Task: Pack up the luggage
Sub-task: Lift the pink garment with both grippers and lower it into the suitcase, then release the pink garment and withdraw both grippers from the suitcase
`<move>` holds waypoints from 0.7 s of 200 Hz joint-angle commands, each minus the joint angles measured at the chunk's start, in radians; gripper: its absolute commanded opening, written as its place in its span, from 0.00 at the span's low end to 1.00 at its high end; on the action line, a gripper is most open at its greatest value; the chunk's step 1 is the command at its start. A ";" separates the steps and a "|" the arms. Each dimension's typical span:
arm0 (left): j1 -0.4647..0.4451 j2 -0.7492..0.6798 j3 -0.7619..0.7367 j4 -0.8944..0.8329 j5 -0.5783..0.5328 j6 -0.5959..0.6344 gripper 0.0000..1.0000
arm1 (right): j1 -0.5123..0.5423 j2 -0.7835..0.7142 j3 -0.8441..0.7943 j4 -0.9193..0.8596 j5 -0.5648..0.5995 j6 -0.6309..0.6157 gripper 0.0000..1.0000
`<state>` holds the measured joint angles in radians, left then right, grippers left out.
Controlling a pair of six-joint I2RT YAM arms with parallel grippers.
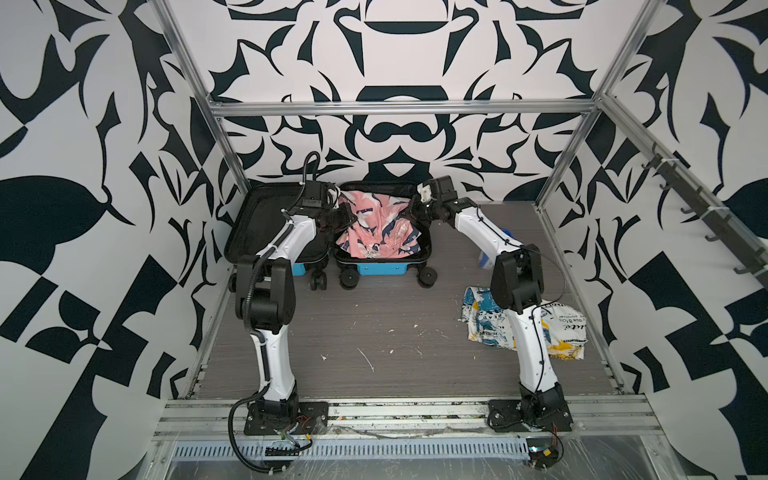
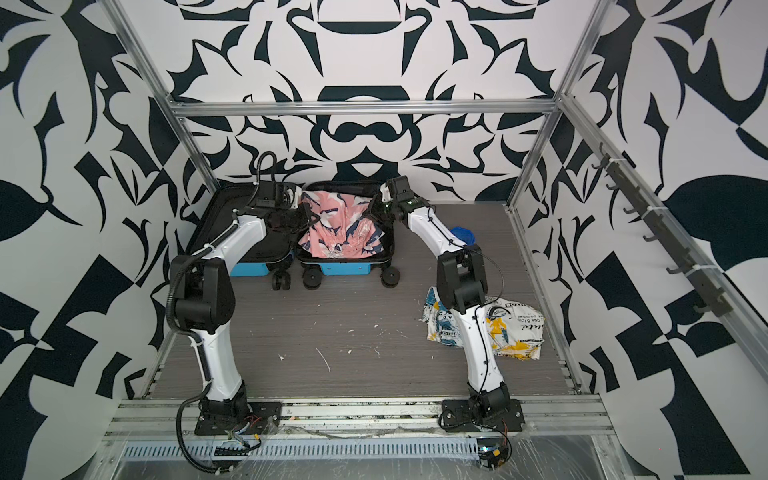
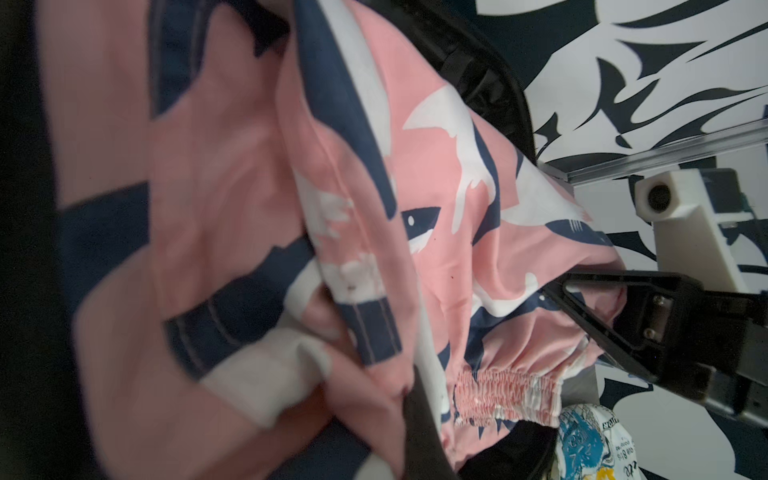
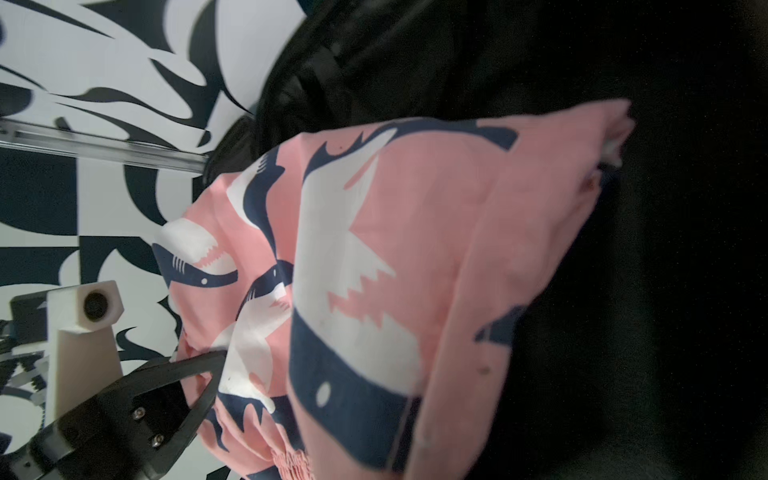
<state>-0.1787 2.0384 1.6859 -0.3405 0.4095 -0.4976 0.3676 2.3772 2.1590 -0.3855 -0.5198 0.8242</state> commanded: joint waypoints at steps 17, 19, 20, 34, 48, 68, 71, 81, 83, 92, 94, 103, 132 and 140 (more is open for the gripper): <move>0.002 0.072 0.032 -0.022 0.024 0.008 0.00 | -0.006 0.001 0.069 -0.031 0.036 -0.034 0.00; 0.002 0.075 0.033 -0.024 0.022 0.008 0.00 | -0.007 0.004 0.073 -0.034 0.038 -0.036 0.00; 0.002 0.076 0.033 -0.024 0.021 0.007 0.00 | -0.007 0.005 0.074 -0.036 0.040 -0.037 0.00; 0.002 0.101 0.041 -0.035 -0.001 0.005 0.00 | -0.009 0.030 0.104 -0.059 0.057 -0.046 0.00; 0.002 0.125 0.055 -0.051 -0.021 0.002 0.00 | -0.009 0.055 0.142 -0.087 0.070 -0.054 0.01; 0.002 0.136 0.074 -0.076 -0.056 -0.004 0.16 | -0.008 0.058 0.148 -0.099 0.090 -0.057 0.24; 0.002 0.135 0.076 -0.079 -0.063 -0.004 0.19 | -0.008 0.055 0.148 -0.101 0.094 -0.057 0.29; 0.002 0.131 0.079 -0.089 -0.086 -0.004 0.29 | -0.008 0.040 0.133 -0.096 0.106 -0.057 0.41; 0.002 0.129 0.080 -0.091 -0.089 -0.004 0.31 | -0.008 0.036 0.130 -0.094 0.108 -0.057 0.43; 0.002 0.124 0.085 -0.101 -0.107 -0.003 0.40 | -0.008 0.018 0.117 -0.087 0.116 -0.061 0.69; 0.002 0.122 0.087 -0.104 -0.110 -0.003 0.41 | -0.007 0.014 0.115 -0.087 0.119 -0.062 0.71; 0.002 0.116 0.095 -0.117 -0.123 0.001 0.46 | -0.007 -0.006 0.108 -0.087 0.130 -0.068 0.79; 0.002 0.082 0.115 -0.151 -0.169 0.009 0.61 | -0.009 -0.064 0.114 -0.115 0.179 -0.095 0.88; 0.002 0.068 0.115 -0.154 -0.178 0.011 0.62 | -0.009 -0.080 0.116 -0.125 0.192 -0.101 0.88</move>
<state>-0.1856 2.1582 1.7733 -0.4313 0.3004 -0.4988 0.3668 2.4195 2.2539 -0.4973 -0.3954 0.7601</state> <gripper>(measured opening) 0.603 0.869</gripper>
